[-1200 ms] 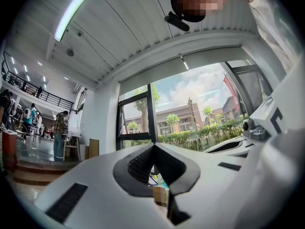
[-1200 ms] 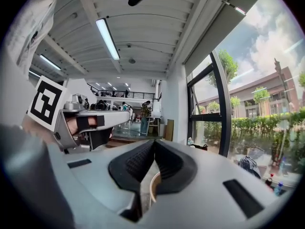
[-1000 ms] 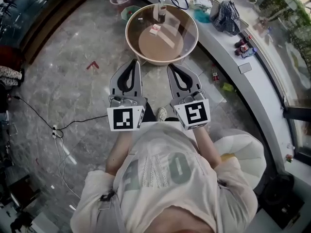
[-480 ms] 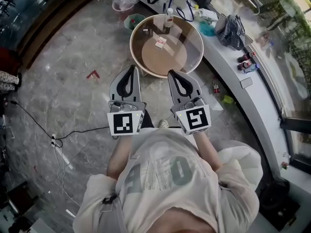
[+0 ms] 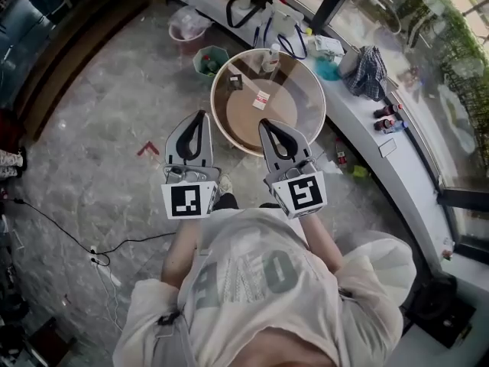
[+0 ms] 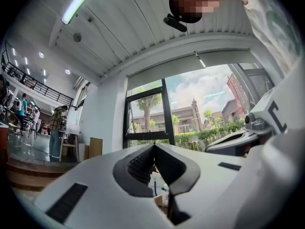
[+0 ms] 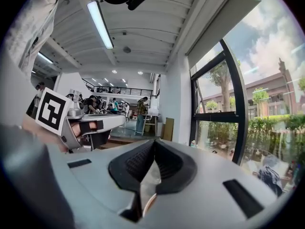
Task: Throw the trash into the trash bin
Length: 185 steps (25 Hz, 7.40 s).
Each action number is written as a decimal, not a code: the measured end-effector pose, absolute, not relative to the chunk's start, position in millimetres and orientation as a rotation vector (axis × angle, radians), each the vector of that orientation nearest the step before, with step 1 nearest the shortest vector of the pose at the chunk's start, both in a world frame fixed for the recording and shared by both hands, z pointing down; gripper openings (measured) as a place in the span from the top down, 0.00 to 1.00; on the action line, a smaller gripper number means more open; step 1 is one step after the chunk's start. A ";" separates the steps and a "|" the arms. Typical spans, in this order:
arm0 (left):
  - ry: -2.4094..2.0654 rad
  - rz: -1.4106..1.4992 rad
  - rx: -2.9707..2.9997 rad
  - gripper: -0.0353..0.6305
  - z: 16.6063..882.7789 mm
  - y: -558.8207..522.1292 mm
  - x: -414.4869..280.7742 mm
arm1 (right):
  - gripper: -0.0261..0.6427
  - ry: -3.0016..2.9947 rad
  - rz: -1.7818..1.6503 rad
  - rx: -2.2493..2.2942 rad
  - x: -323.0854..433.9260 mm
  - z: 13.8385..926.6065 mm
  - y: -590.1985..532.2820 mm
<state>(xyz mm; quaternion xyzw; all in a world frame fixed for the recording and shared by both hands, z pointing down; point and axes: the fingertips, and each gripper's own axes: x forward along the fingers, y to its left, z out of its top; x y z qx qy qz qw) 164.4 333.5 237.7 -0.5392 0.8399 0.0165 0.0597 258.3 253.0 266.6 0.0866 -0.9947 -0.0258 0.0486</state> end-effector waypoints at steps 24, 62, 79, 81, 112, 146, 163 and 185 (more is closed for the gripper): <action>2.417 0.116 -1.839 0.93 238.9 163.4 38.3 | 0.94 -3.010 0.017 0.427 131.3 281.2 99.5; 1.830 -0.134 -2.657 0.61 353.4 -74.3 13.7 | 0.94 -2.697 0.239 1.249 90.9 338.3 -52.4; 1.748 -0.822 -2.965 0.52 592.4 -156.7 50.1 | 0.94 -2.510 0.371 1.428 132.0 403.4 -74.7; 1.736 -0.861 -2.966 0.52 606.4 -161.0 51.3 | 0.94 -2.493 0.370 1.435 132.1 412.0 -77.3; 1.886 -0.795 -2.849 0.64 559.9 -153.7 17.8 | 0.94 -2.586 0.297 1.290 93.2 378.4 -67.6; 2.556 -0.789 -2.509 0.64 647.3 -70.8 -246.1 | 0.94 -2.665 0.417 0.593 -115.4 453.8 -39.0; 2.529 -0.646 -2.658 0.62 717.8 -74.0 -245.4 | 0.94 -2.603 0.463 0.467 -157.6 496.0 -31.8; 2.322 -0.341 -2.652 0.93 530.9 -69.6 -160.4 | 0.94 -2.768 0.339 0.817 -99.0 392.7 -40.5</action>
